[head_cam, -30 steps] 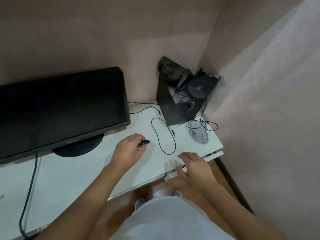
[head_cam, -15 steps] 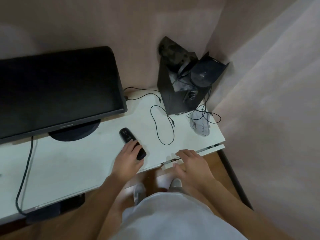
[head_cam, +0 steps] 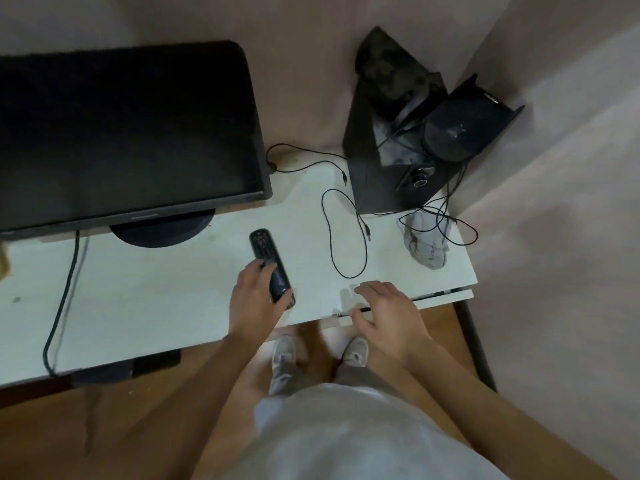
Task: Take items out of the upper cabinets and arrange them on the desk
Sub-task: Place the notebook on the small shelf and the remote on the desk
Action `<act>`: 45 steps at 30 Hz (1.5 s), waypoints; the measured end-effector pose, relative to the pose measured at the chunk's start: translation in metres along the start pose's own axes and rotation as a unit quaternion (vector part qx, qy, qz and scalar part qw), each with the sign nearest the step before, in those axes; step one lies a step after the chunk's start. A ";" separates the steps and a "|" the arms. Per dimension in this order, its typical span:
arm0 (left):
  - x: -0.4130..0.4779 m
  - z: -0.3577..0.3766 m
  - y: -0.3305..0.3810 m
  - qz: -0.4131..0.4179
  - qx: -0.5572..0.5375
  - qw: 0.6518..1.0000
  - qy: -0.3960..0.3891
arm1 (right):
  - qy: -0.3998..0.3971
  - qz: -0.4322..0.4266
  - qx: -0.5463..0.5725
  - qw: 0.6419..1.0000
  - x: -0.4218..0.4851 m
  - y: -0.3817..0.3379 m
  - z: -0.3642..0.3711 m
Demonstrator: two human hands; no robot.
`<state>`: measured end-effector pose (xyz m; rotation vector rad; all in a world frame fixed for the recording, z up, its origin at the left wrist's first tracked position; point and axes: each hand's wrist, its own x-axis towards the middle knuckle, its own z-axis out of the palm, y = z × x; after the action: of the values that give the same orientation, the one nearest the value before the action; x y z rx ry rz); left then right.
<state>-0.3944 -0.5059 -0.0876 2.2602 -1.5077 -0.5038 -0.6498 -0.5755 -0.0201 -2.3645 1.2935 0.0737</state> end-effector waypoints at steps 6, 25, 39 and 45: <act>0.021 0.004 0.015 -0.132 -0.019 0.991 -0.004 | 0.001 0.001 0.002 1.000 0.012 0.008 -0.005; 0.118 0.029 0.063 -0.118 -0.093 0.989 0.020 | 0.029 0.013 -0.007 0.999 0.042 0.044 -0.030; 0.079 0.030 0.073 -0.067 -0.009 0.998 -0.011 | -0.001 -0.002 -0.007 1.000 0.038 0.059 -0.027; 0.020 0.022 0.063 -0.002 0.085 0.996 -0.007 | 0.010 -0.036 0.014 0.999 0.027 0.064 -0.023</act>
<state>-0.4482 -0.5491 -0.0766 2.3928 -1.6086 -0.4070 -0.6901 -0.6357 -0.0288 -2.3915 1.2094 0.0113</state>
